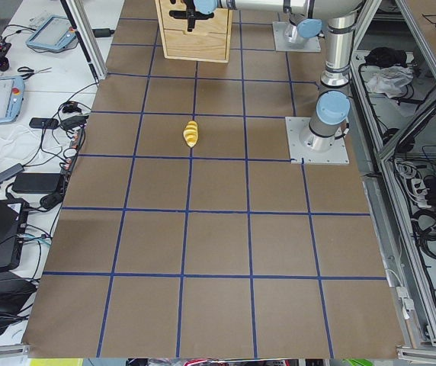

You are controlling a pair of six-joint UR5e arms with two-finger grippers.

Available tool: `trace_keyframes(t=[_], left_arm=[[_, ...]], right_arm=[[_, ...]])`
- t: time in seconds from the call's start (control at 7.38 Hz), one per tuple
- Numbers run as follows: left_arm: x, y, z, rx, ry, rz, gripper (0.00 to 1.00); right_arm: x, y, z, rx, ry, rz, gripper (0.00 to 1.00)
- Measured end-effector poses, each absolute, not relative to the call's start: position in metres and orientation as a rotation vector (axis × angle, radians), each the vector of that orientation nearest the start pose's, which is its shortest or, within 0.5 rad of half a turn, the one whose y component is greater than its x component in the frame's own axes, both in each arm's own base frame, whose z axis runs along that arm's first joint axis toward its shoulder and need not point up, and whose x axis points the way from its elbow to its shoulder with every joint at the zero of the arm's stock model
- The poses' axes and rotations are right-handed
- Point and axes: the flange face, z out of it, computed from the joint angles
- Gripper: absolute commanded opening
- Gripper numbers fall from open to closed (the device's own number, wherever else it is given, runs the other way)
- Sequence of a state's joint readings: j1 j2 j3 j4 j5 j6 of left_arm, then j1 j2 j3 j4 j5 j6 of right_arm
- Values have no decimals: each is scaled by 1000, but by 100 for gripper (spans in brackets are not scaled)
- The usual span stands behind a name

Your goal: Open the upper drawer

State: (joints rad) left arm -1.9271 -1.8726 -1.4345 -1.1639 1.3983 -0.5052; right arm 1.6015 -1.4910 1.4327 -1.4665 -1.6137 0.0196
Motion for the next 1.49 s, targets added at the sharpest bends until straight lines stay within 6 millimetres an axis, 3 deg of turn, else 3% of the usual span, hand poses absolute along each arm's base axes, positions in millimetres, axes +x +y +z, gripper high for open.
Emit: trace_keyframes(t=[0.54,1.49], left_arm=[[-386,-541,415,-132,3442,-201,100],[-400,-538,401,-36,3453,-176,100]], right_arm=[[145,-516,505,-19,3185,72,100],[145,-516,505,-21,3185,72,100]])
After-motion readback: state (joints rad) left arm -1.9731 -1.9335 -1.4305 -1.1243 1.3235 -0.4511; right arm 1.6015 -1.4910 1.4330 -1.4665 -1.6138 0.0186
